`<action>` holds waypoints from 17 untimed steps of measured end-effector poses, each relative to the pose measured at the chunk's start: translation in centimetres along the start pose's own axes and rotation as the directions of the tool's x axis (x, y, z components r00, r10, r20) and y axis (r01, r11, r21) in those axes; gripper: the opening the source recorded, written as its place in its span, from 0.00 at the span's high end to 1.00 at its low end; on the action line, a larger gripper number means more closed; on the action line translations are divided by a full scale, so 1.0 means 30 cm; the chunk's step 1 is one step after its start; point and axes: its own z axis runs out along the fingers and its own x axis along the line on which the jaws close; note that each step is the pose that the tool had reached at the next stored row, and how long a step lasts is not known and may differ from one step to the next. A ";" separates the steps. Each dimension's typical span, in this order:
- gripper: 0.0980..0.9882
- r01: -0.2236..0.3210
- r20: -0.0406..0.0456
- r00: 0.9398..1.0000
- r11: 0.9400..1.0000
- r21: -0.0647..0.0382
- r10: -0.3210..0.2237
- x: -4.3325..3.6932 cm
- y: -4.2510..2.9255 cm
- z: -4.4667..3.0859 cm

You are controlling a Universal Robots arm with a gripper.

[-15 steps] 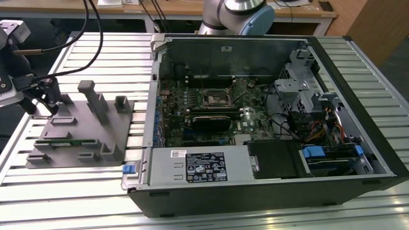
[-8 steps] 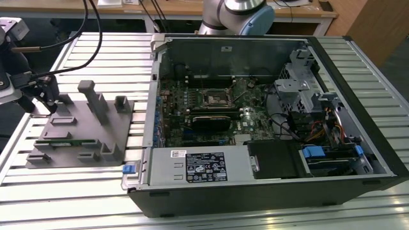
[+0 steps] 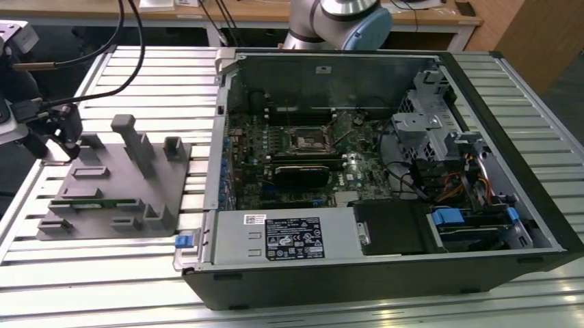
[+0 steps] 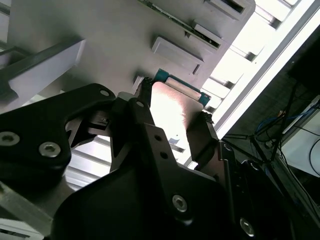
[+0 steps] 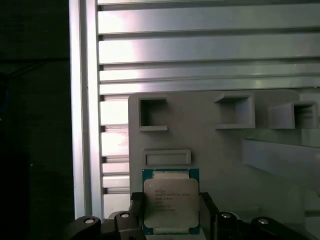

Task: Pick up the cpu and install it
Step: 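Pick up the cpu and move it towards the insertion slot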

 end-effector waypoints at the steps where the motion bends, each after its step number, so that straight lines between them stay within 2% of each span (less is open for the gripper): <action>1: 0.51 0.000 0.000 1.000 1.000 0.000 0.000 0.000 0.000 -0.002; 17: 0.51 0.000 0.000 1.000 1.000 0.000 0.000 0.000 0.001 -0.034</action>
